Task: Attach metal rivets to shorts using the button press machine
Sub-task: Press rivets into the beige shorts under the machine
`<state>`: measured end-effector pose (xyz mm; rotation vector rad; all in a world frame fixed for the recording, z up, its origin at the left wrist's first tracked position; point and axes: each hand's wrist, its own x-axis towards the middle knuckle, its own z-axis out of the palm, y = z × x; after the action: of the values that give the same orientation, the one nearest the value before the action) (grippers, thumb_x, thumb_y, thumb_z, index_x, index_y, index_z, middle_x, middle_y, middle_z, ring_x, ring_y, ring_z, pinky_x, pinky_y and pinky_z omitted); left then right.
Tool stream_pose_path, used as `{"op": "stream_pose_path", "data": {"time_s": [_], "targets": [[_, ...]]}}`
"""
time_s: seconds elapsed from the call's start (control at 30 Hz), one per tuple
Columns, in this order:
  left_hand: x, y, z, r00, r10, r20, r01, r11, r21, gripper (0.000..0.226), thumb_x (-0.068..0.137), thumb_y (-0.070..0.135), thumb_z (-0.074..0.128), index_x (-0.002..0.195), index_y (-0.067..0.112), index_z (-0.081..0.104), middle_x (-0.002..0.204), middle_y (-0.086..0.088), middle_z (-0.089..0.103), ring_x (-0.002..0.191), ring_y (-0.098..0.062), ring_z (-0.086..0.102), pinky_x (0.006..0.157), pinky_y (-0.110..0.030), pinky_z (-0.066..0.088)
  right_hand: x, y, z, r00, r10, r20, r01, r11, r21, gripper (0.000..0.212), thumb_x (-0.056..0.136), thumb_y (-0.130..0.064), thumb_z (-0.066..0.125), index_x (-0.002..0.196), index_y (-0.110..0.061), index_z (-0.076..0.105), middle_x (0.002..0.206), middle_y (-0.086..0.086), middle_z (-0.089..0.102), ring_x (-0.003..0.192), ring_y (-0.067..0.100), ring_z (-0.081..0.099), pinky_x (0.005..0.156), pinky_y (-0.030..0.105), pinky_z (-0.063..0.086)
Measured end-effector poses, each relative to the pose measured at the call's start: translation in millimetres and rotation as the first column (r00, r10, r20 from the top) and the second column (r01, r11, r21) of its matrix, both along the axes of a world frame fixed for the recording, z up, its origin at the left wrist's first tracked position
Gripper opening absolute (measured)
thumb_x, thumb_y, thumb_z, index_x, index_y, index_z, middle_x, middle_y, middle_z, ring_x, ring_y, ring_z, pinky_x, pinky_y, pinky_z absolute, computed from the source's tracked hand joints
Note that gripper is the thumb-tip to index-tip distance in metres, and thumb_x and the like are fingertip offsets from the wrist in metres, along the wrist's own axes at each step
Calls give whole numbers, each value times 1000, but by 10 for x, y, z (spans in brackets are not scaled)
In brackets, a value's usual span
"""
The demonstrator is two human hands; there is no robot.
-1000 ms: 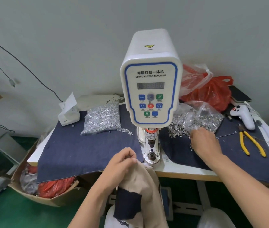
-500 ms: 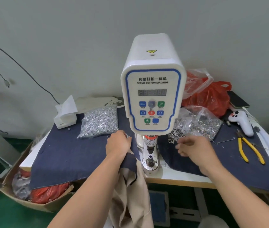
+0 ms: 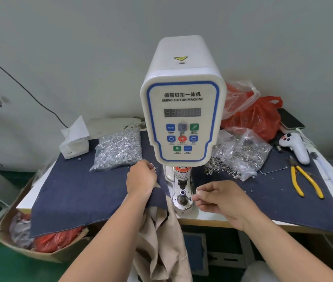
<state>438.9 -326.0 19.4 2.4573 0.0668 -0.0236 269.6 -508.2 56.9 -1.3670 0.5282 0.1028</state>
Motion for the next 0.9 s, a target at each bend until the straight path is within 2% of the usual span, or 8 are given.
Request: {"op": "stream_pose_path", "data": {"time_s": [0.07, 0.13, 0.3, 0.47, 0.6, 0.7, 0.8, 0.9], "targets": [[-14, 13, 15, 1000, 16, 1, -16, 999, -28, 31, 94, 24, 63, 69, 34, 47, 93, 0, 64, 99, -36, 64, 74, -37, 43, 24, 47, -7, 998, 50, -27, -49, 999, 14, 10, 95, -4, 69, 102, 2, 72, 91, 18, 78, 71, 17, 72, 66, 26, 59], [-26, 41, 35, 1000, 23, -1, -23, 998, -58, 27, 93, 23, 64, 72, 36, 54, 90, 3, 63, 96, -32, 63, 75, -36, 43, 43, 92, -4, 996, 80, -46, -77, 996, 54, 13, 95, -8, 71, 101, 3, 74, 89, 17, 78, 70, 17, 70, 65, 25, 58], [-60, 148, 105, 1000, -16, 18, 19, 989, -147, 20, 89, 18, 68, 82, 36, 65, 90, 15, 71, 92, -17, 64, 78, -30, 42, 99, 185, 35, 995, 59, -85, -40, 977, 211, 11, 90, -4, 74, 82, 0, 80, 84, 18, 75, 65, 17, 69, 59, 25, 58], [-111, 234, 170, 999, -40, 26, 44, 975, -216, 22, 85, 13, 68, 80, 34, 66, 78, 18, 68, 80, -7, 64, 65, -23, 43, 128, 248, 32, 993, 16, -116, 30, 924, 381, 6, 86, 2, 75, 82, 6, 78, 81, 21, 73, 60, 19, 69, 52, 24, 58], [-161, 275, 199, 995, -100, 25, 103, 958, -267, 26, 89, 13, 70, 83, 38, 71, 84, 20, 71, 88, -6, 68, 81, -28, 52, 127, 264, -5, 990, 1, -141, 71, 864, 498, 16, 87, 2, 73, 72, 5, 79, 79, 19, 72, 59, 18, 69, 52, 25, 59], [-232, 313, 215, 985, -170, 21, 167, 924, -343, 21, 91, 15, 77, 83, 35, 76, 86, 19, 75, 89, 0, 70, 88, -22, 52, 123, 270, -27, 988, -1, -152, 89, 816, 571, 21, 88, 1, 70, 69, 5, 78, 82, 19, 73, 59, 19, 69, 52, 25, 59], [-389, 374, 245, 976, -220, 11, 201, 872, -447, 18, 91, 16, 79, 83, 32, 81, 82, 18, 79, 81, 11, 70, 75, -5, 47, 132, 284, -26, 988, -7, -155, 100, 791, 603, 23, 90, -2, 69, 70, 5, 78, 83, 18, 74, 60, 19, 70, 51, 26, 59], [-563, 429, 254, 967, -254, -2, 215, 823, -526, 12, 93, 19, 78, 88, 28, 84, 89, 18, 80, 85, 9, 71, 71, -3, 46, 154, 293, -5, 987, -14, -158, 110, 779, 617, 23, 90, -4, 69, 72, 6, 79, 82, 18, 75, 60, 19, 71, 50, 26, 59]]}}
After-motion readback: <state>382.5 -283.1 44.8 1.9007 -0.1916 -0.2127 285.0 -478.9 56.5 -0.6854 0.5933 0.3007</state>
